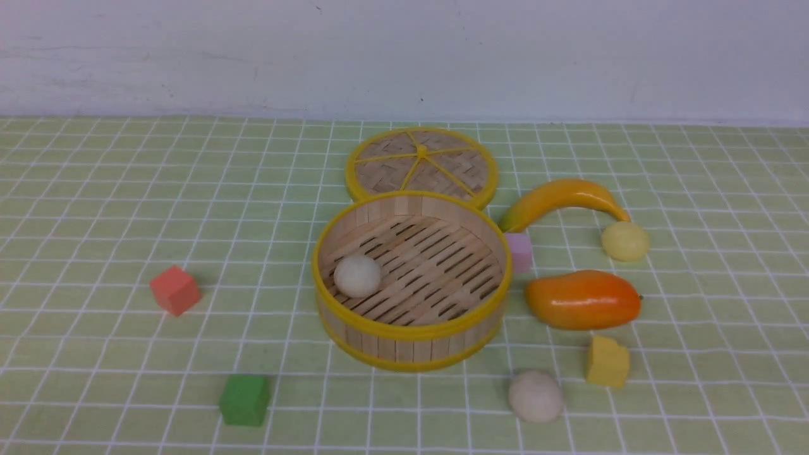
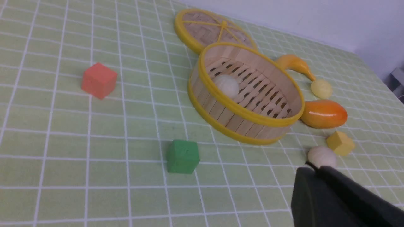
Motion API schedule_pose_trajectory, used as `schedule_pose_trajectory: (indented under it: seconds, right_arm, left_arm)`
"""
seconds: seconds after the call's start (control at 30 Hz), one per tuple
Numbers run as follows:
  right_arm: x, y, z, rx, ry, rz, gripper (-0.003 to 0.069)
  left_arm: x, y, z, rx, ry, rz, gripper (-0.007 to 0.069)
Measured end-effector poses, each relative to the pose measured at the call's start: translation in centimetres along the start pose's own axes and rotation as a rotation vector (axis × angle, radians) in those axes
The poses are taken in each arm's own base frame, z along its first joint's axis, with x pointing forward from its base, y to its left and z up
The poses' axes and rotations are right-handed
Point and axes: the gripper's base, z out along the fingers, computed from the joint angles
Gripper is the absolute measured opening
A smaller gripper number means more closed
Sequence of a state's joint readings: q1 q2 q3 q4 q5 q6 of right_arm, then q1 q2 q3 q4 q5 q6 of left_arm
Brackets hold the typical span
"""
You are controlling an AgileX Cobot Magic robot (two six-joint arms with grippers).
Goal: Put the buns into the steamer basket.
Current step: Use the right arm to grab a steamed stuffed bun
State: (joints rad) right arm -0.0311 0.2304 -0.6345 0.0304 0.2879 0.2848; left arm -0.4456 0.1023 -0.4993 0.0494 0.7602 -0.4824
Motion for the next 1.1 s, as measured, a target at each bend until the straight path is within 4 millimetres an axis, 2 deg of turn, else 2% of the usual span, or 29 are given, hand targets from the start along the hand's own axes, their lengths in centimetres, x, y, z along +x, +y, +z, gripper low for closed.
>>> schedule_pose_trajectory:
  seconds: [0.03, 0.07, 0.13, 0.23, 0.33, 0.47, 0.63, 0.67, 0.7, 0.73, 0.87, 0.93, 1.07, 1.1]
  right_arm:
    - [-1.1, 0.3, 0.8, 0.019, 0.055, -0.012, 0.0239]
    - [-1.2, 0.4, 1.0, 0.023, 0.066, -0.015, 0.0239]
    - [-1.6, 0.4, 3.3, 0.064, 0.203, -0.055, 0.0239]
    - [-0.4, 0.0, 5.9, 0.093, 0.353, -0.127, 0.0239]
    - [0.8, -0.1, 7.2, 0.082, 0.436, -0.156, 0.0239]
    - [3.3, 0.7, 8.9, -0.010, 0.579, -0.119, 0.0239]
    - [5.9, 1.5, 11.0, -0.099, 0.731, -0.196, 0.0239]
    - [7.1, 1.7, 12.3, -0.115, 0.817, -0.221, 0.0239]
    - [7.3, 1.7, 12.4, -0.115, 0.826, -0.223, 0.0239]
    - [8.4, 1.9, 13.7, -0.113, 0.929, -0.231, 0.0239]
    - [10.7, 2.1, 16.2, -0.119, 1.113, -0.237, 0.0239]
    - [11.3, 2.3, 16.9, -0.133, 1.149, -0.239, 0.0239]
    - [13.5, 3.3, 18.7, -0.188, 1.223, -0.270, 0.0242]
    - [14.8, 3.7, 19.3, -0.203, 1.262, -0.282, 0.0242]
  left_arm:
    - [0.2, 0.1, 0.1, -0.003, 0.007, -0.006, -0.0013]
    - [0.2, 0.1, 0.2, -0.004, 0.008, -0.006, -0.0013]
    - [0.2, 0.1, 0.2, -0.006, 0.006, -0.007, -0.0013]
    - [0.2, 0.1, 0.2, -0.006, 0.006, -0.007, -0.0013]
    - [0.2, 0.1, 0.2, -0.007, 0.005, -0.007, -0.0013]
    - [0.2, 0.1, 0.2, -0.008, 0.005, -0.007, -0.0013]
    - [0.2, 0.1, 0.2, -0.008, 0.005, -0.006, -0.0013]
    - [0.2, 0.1, 0.2, -0.008, 0.005, -0.007, -0.0013]
    - [0.2, 0.1, 0.2, -0.008, 0.005, -0.007, -0.0013]
    - [0.2, 0.2, 0.2, -0.008, 0.005, -0.007, -0.0013]
    - [0.4, 0.2, 0.4, -0.013, 0.004, -0.008, -0.0013]
    - [0.6, 0.3, 0.6, -0.027, 0.003, -0.011, -0.0013]
    - [1.5, 1.1, 1.1, -0.136, -0.018, -0.046, -0.0010]
    - [1.8, 1.4, 1.1, -0.184, -0.037, -0.063, -0.0010]
